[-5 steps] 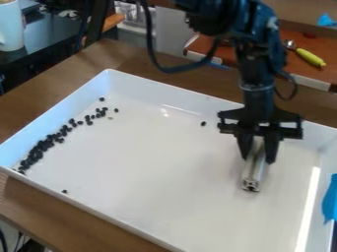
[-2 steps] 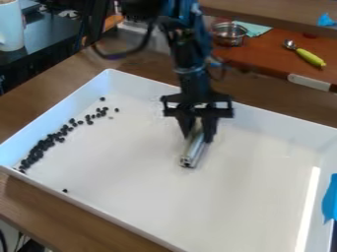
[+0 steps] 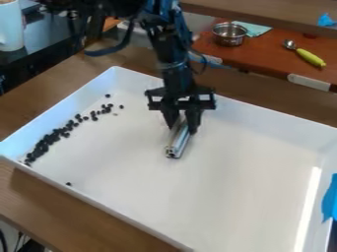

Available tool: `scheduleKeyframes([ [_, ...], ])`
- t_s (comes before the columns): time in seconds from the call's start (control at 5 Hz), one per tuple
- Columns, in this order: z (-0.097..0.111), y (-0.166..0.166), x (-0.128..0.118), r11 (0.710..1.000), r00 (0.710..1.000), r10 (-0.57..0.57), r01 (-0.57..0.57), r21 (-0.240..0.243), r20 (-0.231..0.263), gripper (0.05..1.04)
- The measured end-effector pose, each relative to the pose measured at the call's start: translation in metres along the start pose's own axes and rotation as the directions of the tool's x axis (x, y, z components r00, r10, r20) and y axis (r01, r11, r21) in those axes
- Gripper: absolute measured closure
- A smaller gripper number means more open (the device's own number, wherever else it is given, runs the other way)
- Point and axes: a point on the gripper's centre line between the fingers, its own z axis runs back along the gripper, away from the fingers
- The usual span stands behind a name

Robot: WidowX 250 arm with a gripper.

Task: Sweep into pile

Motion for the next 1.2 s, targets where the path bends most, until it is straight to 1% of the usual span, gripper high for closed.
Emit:
scheduleKeyframes([
  [0.2,0.004,0.030,0.007,0.984,0.985,0.174,-0.174,0.028,0.005,0.701],
  [0.4,0.008,0.049,0.009,0.940,0.942,0.335,-0.335,0.063,0.001,0.701],
  [0.6,0.011,0.069,0.004,0.844,0.850,0.526,-0.519,0.134,-0.019,0.701],
  [0.8,0.014,0.087,-0.006,0.778,0.785,0.619,-0.604,0.171,-0.041,0.701],
  [1.0,0.018,0.102,-0.021,0.755,0.762,0.646,-0.628,0.190,-0.046,0.701],
  [1.2,0.023,0.119,-0.038,0.792,0.802,0.596,-0.582,0.184,-0.028,0.701],
])
